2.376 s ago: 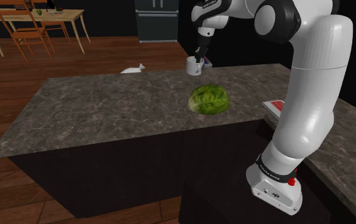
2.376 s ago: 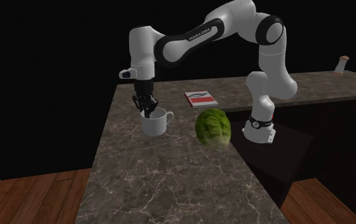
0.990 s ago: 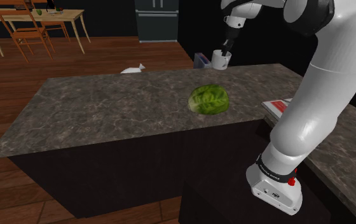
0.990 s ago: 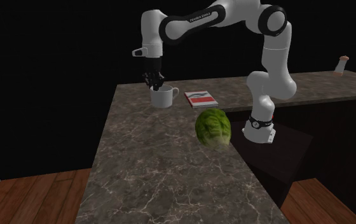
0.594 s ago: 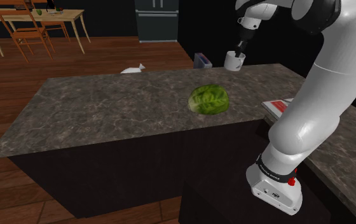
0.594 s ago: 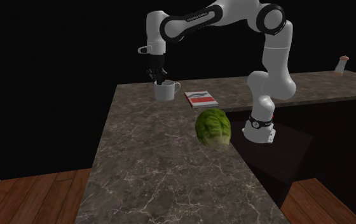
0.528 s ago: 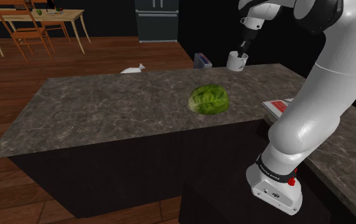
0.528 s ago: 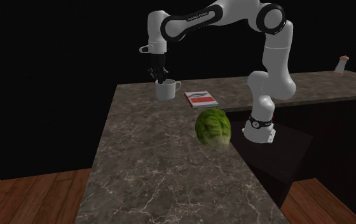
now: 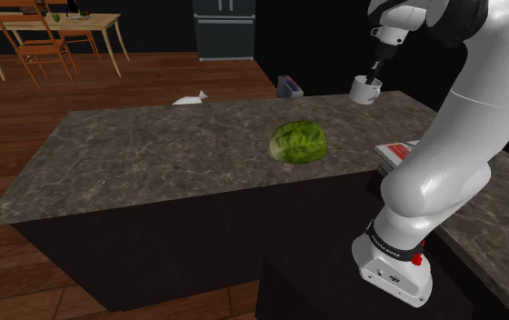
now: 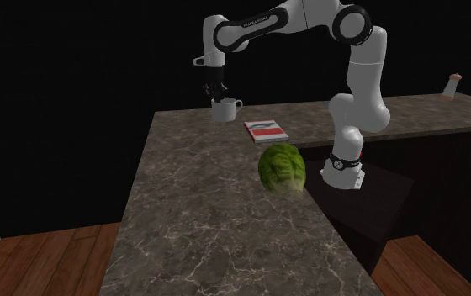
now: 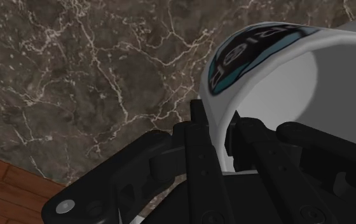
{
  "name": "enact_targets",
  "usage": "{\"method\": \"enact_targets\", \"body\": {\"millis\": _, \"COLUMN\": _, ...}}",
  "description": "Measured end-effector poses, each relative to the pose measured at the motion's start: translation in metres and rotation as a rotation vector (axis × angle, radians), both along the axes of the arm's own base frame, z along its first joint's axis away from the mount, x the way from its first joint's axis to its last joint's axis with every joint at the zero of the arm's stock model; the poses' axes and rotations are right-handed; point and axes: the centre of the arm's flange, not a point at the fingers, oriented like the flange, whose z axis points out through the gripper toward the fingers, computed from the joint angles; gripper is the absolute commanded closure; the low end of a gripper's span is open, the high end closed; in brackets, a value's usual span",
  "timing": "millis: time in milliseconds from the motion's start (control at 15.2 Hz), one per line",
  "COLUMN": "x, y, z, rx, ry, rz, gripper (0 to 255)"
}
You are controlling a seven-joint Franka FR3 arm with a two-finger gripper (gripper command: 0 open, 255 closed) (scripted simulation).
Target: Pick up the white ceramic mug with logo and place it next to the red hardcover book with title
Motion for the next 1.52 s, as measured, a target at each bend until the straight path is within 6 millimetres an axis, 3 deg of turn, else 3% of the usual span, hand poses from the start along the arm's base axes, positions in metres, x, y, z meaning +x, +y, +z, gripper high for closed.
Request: {"method": "enact_targets", "body": {"millis": 1518, "x": -0.24, "y": -0.178, "z": 0.003, "rx": -0.001, "ry": 0.001, "rz": 0.0, "gripper": 255}}
